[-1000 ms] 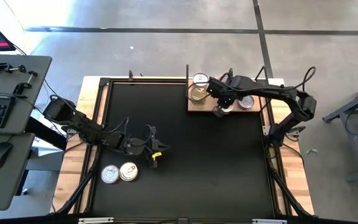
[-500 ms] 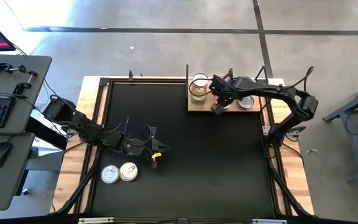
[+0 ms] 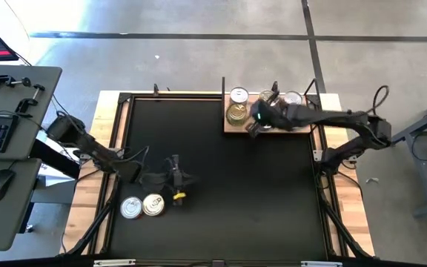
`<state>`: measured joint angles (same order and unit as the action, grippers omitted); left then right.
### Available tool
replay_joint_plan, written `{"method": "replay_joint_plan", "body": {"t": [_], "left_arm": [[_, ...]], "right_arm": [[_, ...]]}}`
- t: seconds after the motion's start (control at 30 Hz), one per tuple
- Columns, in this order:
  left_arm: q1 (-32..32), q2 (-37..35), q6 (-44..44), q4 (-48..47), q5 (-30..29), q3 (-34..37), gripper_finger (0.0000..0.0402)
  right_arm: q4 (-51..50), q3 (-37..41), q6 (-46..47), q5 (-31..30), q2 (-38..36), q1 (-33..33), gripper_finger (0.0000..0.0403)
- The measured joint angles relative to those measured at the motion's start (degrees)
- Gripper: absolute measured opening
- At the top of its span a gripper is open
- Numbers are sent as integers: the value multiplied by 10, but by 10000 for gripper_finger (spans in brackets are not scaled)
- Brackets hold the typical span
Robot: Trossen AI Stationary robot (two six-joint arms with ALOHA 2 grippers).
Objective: Stack canned seafood by type on shelf
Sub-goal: Stack the blue-pink tuna can on top of the other blue-pink tuna can on the shelf
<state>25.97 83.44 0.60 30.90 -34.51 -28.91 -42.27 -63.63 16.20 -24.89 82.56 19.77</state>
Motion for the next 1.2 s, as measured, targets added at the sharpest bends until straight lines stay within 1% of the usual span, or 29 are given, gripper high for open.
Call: {"method": "replay_joint_plan", "body": {"t": [0.03,0.07,0.13,0.17,0.23,0.33,0.4,0.47,0.53,0.6,0.67,0.73,0.8,0.9,0.97,1.03,1.13,1.2], "left_arm": [[14,-13,0,-18,-28,0,1],[30,-29,-1,-41,-55,0,1],[61,-65,-13,-90,-95,0,1],[77,-83,-25,-118,-105,0,1],[107,-118,-53,-179,-108,-4,1],[145,-159,-125,-310,-82,-33,1],[164,-169,-197,-415,-61,-65,0],[183,-168,-292,-541,-35,-104,0],[204,-155,-398,-650,5,-149,0],[233,-138,-501,-734,36,-183,0],[254,-119,-580,-776,70,-197,0],[268,-102,-638,-790,109,-193,0],[270,-80,-678,-783,140,-179,0],[263,-45,-694,-745,155,-144,0],[248,-25,-683,-689,134,-126,0],[225,-5,-642,-626,91,-113,0],[179,21,-521,-508,-18,-105,0],[149,24,-418,-426,-65,-103,0]], "right_arm": [[31,17,12,-19,-13,-25,2],[68,38,22,-25,-25,-52,2],[150,89,49,-21,-41,-110,2],[201,116,64,-17,-44,-141,2],[317,170,83,-15,-44,-204,2],[532,250,88,-28,-16,-288,2],[651,297,88,-50,15,-333,2],[759,326,89,-80,52,-365,2],[829,340,89,-120,88,-391,2],[868,341,88,-150,123,-407,2],[884,333,89,-170,149,-415,2],[888,320,88,-171,170,-414,2],[887,307,85,-170,188,-409,2],[886,291,65,-164,204,-399,2],[886,282,55,-150,206,-393,2],[886,276,44,-131,206,-387,2],[886,265,28,-114,206,-377,2],[886,260,28,-111,206,-373,2]]}}
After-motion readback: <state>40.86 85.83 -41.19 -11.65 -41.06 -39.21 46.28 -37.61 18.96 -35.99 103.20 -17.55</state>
